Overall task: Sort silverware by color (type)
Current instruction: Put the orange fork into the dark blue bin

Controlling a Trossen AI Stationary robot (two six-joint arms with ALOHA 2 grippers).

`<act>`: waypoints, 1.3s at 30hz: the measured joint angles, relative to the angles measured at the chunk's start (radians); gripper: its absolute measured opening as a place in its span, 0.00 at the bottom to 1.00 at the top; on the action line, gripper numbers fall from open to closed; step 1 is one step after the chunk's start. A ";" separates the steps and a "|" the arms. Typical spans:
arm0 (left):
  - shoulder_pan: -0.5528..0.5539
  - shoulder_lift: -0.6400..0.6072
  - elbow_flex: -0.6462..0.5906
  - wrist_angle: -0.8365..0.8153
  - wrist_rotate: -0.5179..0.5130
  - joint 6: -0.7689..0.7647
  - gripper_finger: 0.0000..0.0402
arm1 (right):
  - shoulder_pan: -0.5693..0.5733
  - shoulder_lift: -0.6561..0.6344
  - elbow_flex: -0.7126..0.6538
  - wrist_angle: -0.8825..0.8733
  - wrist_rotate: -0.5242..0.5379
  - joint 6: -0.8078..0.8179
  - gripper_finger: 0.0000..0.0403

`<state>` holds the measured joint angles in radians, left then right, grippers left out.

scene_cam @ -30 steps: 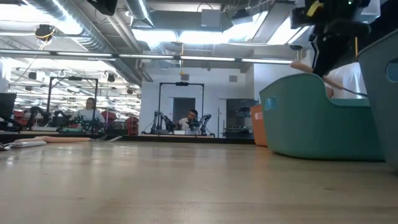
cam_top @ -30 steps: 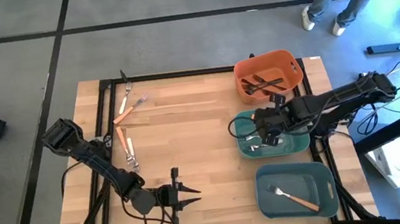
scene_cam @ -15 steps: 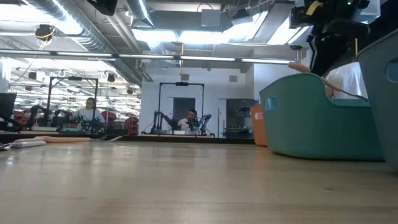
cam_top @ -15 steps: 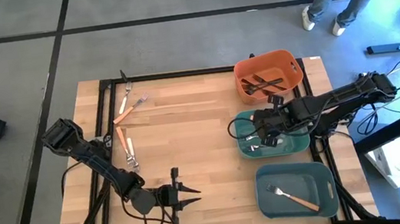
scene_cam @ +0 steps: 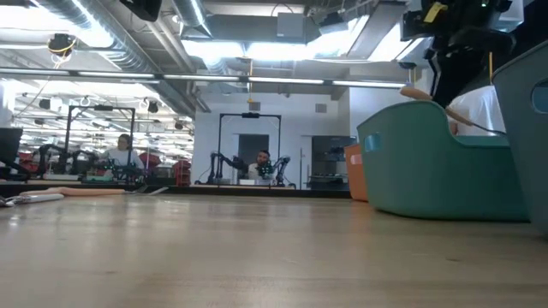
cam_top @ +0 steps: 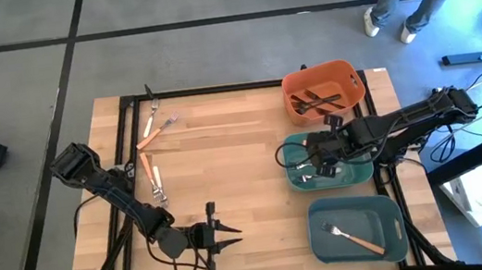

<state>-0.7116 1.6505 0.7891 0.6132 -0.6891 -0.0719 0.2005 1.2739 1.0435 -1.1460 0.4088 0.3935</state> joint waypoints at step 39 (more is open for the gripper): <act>0.000 0.000 0.000 -0.007 0.000 -0.004 0.20 | 0.342 -0.002 0.325 -0.004 -0.365 0.305 0.11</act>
<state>-0.7116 1.6505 0.7891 0.6064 -0.6891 -0.0761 0.5422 1.2720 1.3687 -1.1501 0.0436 0.6981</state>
